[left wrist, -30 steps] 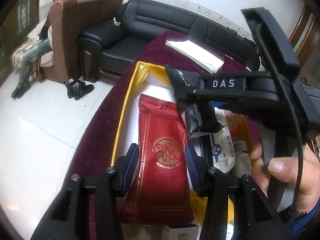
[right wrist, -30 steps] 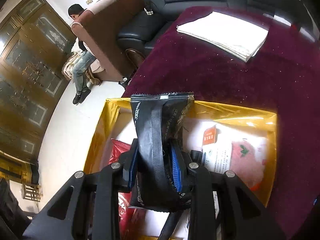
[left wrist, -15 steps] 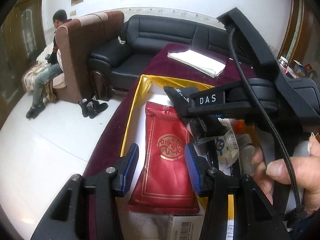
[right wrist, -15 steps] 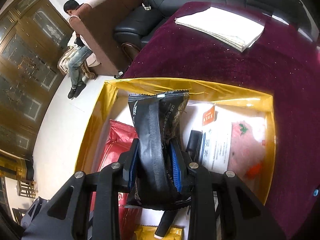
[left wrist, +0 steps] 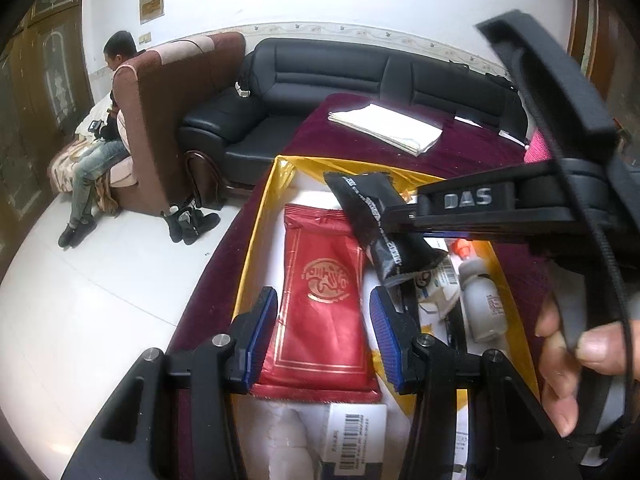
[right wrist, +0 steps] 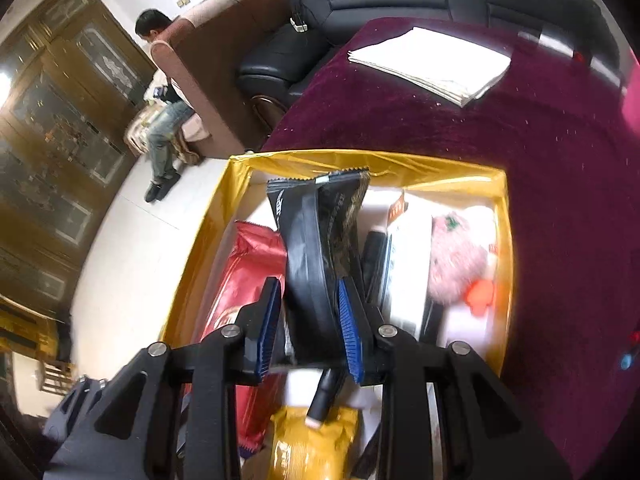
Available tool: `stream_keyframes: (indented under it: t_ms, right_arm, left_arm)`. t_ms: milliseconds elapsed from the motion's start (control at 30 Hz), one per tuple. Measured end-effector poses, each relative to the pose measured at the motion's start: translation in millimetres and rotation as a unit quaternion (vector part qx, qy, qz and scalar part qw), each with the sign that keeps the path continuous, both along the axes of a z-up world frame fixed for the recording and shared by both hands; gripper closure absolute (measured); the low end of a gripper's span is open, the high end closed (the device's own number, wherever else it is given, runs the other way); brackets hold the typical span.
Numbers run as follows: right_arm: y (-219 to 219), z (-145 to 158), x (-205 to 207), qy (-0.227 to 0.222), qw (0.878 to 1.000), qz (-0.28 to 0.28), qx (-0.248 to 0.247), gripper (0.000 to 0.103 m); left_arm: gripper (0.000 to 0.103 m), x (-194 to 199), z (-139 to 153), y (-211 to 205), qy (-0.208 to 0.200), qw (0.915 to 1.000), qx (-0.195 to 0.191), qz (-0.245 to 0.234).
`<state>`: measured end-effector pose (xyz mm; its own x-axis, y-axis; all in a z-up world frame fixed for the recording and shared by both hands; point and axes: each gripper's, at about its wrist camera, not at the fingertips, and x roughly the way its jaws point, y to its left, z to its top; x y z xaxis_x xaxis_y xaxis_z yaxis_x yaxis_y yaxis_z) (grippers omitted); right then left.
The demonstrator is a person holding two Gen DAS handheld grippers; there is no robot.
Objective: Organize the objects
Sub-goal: 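Carry the red packet and black pouch into the tray and open both grippers, then grasp the red-capped marker with the left gripper while the right grasps the teal-capped marker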
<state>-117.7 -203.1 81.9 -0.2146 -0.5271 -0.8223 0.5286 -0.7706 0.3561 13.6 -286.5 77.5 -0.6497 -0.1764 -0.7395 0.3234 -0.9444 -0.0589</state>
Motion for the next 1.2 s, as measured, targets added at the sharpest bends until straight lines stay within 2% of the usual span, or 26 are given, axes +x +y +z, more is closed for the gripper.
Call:
stream_keyframes:
  t_ms: [267,500,600,733,833,967,1200]
  right_arm:
    - [65,6,16,-0.015,0.997,-0.025,-0.070,0.075]
    - [170,-3,9,-0.033,0.988,-0.094,-0.117,0.072]
    - [229,-11,-5,-0.045,0.980,-0.153,-0.117,0.072]
    - [308,-15,-25,-0.049,0.961,-0.249,-0.106,0.072]
    - [345,-25,-44,-0.072,0.950,-0.290,-0.095,0.073]
    - [353,-34,-65,-0.072,0.947,-0.308,-0.051,0.073]
    - [327,-49,-93,-0.055,0.949,-0.309,0.026,0.074]
  left_arm:
    - [0.060,0,14,28,0.008,0.9998,-0.010,-0.012]
    - [0.060,-18,32,101,0.006,0.9964,-0.035,-0.077]
    - [0.060,-29,40,132,0.004,0.9933,-0.045,-0.106]
    - [0.060,-40,44,166,0.007,0.9899,-0.038,-0.136]
    - [0.060,-47,41,185,0.005,0.9875,-0.036,-0.154]
    - [0.060,-47,37,195,-0.001,0.9849,-0.035,-0.169]
    - [0.060,-47,35,181,0.000,0.9868,-0.020,-0.161]
